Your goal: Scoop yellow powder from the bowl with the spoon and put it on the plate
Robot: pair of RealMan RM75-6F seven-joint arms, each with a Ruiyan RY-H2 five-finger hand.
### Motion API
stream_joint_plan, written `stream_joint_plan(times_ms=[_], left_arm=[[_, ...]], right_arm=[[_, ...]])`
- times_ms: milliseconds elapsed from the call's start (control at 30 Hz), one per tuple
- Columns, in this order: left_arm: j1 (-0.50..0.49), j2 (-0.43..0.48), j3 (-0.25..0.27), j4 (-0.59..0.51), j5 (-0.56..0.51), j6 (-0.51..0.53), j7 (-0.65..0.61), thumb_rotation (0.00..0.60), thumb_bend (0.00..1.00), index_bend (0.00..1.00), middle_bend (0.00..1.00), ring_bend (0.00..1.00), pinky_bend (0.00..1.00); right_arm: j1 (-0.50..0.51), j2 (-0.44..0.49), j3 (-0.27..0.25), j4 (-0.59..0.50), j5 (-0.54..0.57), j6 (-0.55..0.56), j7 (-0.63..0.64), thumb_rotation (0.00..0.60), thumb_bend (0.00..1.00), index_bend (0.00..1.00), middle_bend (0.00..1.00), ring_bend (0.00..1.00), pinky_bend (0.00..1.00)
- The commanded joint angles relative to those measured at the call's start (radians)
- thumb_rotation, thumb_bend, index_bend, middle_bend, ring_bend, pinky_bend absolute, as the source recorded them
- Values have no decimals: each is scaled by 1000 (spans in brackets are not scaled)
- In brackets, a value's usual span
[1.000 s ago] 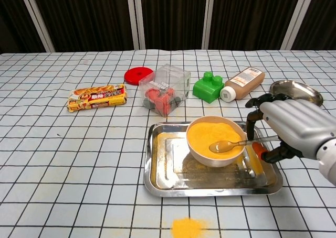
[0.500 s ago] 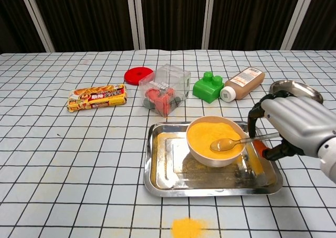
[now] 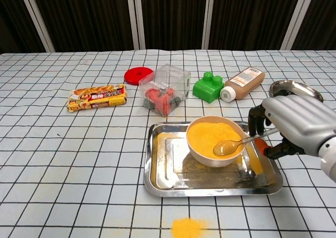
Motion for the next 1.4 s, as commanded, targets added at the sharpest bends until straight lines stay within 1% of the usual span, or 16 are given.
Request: stream_joint_plan(times_ms=[33,133,400,933,1133,1400], left_arm=[[0,0,0,0,0,0,0,600,0,0,0,0,0],[0,0,0,-1,0,0,0,600,0,0,0,0,0],[0,1,0,0,0,0,0,600,0,0,0,0,0],[0,2,0,-3,-1,0,-4,600,0,0,0,0,0],[0,4,0,-3,-1,-2,-8,600,0,0,0,0,0],[-1,5,0,-3,0,-2,-10,600,0,0,0,0,0]], right_arm=[[-1,-1,0,1,-2,1,1,600,579,705,540,429,189],[-2,-1,1,2,-1,1,1,600,582,706,541,429,195],[-4,-4,3,7,-5,5,0,600,590,753,576,460,265],[-4,-9,8,6,-19,13,-11,600,601,785,601,483,289],[0,-10,12,6,-39,25,-27,600,622,825,625,506,295],[-5,-10,12,5,-42,32,-38,600,657,904,669,536,314]])
